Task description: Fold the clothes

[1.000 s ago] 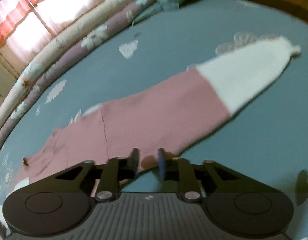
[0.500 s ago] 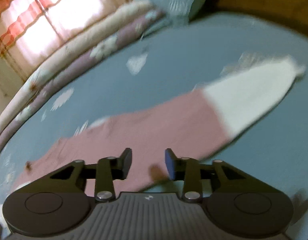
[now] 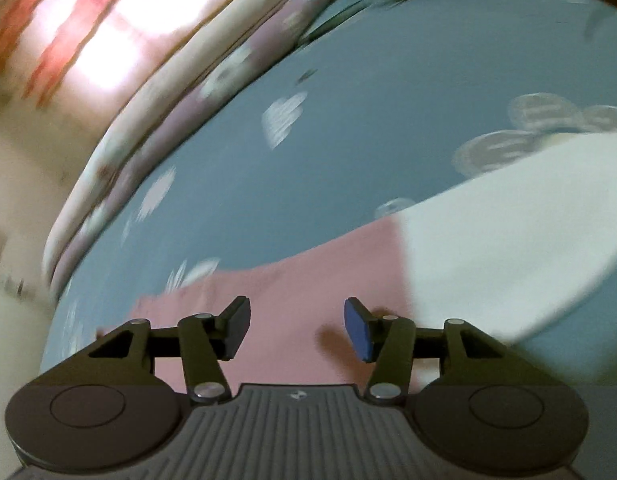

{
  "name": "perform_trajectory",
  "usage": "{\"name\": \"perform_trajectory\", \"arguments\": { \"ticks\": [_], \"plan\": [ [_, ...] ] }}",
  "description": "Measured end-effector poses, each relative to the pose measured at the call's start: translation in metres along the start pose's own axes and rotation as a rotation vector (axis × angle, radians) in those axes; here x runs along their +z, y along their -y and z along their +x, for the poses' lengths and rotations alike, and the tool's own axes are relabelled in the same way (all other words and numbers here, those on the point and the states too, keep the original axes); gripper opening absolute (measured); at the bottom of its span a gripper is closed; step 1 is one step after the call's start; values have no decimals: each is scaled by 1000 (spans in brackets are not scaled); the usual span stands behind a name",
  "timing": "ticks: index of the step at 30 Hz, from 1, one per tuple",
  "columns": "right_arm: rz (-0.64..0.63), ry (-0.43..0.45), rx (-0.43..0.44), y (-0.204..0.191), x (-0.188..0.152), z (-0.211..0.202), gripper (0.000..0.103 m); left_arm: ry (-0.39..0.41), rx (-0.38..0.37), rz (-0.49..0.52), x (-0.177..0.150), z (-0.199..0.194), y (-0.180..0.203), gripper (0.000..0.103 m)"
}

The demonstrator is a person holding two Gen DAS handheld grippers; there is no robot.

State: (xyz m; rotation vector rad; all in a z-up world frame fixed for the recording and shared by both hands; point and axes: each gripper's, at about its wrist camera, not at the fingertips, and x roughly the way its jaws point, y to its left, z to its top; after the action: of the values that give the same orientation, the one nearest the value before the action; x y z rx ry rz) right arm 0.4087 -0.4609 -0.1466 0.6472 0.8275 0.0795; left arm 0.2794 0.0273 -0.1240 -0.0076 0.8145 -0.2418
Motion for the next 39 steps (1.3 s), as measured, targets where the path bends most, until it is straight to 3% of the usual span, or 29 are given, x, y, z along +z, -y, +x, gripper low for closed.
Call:
{"name": "perform_trajectory", "arguments": {
  "ticks": [3,5,10,13,19,24,27,30,34,37,39],
  "plan": [
    [-51,-17,-50,11,6,10,55,1,15,16,0,1,3,102],
    [32,31,-31,41,13,-4,55,2,23,25,-1,2,4,102],
    [232,168,-109,116,26,-46,55,6,23,29,-1,2,4,102],
    [231,213,-279,122,35,-60,62,6,22,27,-1,3,3,102],
    [89,194,-291,93,44,-58,69,6,19,23,-1,3,2,102],
    [62,111,-422,109,55,-47,69,7,23,28,-1,3,4,102],
    [121,184,-426,128,52,-71,67,9,27,29,-1,4,4,102],
    [171,243,-548,133,52,-83,69,10,29,31,-1,4,5,102],
    [127,231,-408,111,46,-80,72,10,30,29,-1,4,5,102],
    [75,169,-302,95,42,-65,78,11,30,34,-1,4,5,102],
    [72,151,-335,94,42,-60,78,12,27,33,-1,4,4,102]
  ]
}}
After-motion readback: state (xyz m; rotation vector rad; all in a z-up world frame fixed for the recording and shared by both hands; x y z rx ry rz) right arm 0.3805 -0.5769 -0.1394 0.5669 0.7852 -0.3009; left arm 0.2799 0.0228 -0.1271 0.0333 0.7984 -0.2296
